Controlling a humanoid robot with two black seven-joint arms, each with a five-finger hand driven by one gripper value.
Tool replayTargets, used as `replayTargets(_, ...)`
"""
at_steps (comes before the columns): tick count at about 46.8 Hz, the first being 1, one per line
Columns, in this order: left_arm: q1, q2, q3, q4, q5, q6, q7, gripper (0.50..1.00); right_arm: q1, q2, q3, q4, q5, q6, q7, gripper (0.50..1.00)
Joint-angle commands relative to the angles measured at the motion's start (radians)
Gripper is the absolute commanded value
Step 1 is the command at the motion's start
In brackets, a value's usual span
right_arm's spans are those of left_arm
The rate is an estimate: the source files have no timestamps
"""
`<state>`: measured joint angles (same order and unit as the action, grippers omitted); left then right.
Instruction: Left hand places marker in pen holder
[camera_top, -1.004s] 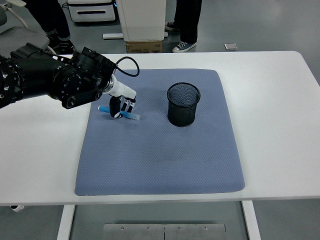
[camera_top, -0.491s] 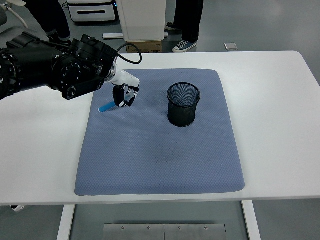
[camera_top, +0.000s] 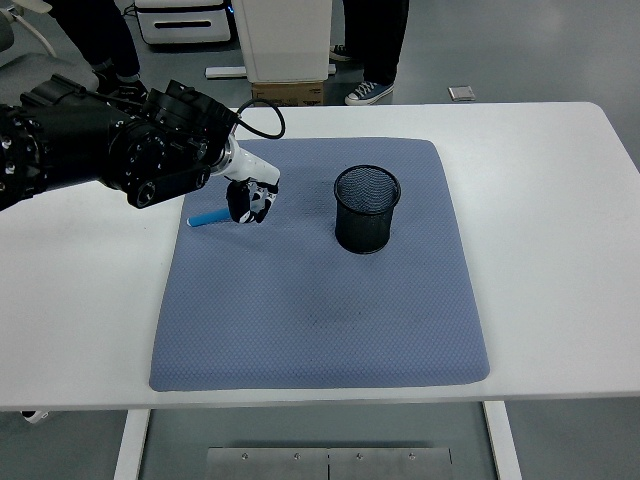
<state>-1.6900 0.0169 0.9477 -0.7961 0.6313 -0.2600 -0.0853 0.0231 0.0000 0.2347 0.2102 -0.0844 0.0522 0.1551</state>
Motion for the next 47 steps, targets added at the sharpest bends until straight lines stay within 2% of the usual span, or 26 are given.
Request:
replayTargets(1, 0.015, 0.0, 0.002, 0.002, 0.004, 0.004, 0.001, 0.537, 0.0, 0.0, 0.0, 0.0, 0.0, 0.0, 0.001, 1.0)
replayTargets(6, 0.03, -0.002, 0.008, 0.002, 0.008, 0.007, 0.002, 0.569, 0.0, 0.0, 0.0, 0.0, 0.0, 0.0, 0.0, 1.0)
replayTargets(15, 0.038, 0.0, 0.01, 0.006, 0.01, 0.01, 0.019, 0.578, -0.002, 0.0, 0.0, 0.0, 0.0, 0.0, 0.0, 1.0)
replayTargets(22, 0.038, 0.0, 0.01, 0.008, 0.01, 0.056, 0.035, 0.619, 0.0, 0.0, 0.0, 0.0, 0.0, 0.0, 0.0, 1.0)
replayTargets(32, 0.033, -0.002, 0.01, 0.005, 0.01, 0.067, 0.045, 0.648, 0.0, 0.0, 0.0, 0.0, 0.0, 0.0, 0.0, 1.0)
replayTargets(41, 0.029, 0.0, 0.011, -0.006, 0.01, 0.09, 0.048, 0.651, 0.0, 0.0, 0.0, 0.0, 0.0, 0.0, 0.0, 1.0)
replayTargets(47, 0.024, 0.009, 0.013, -0.031, 0.01, 0.12, 0.07, 0.651, 0.0, 0.0, 0.0, 0.0, 0.0, 0.0, 0.0, 1.0)
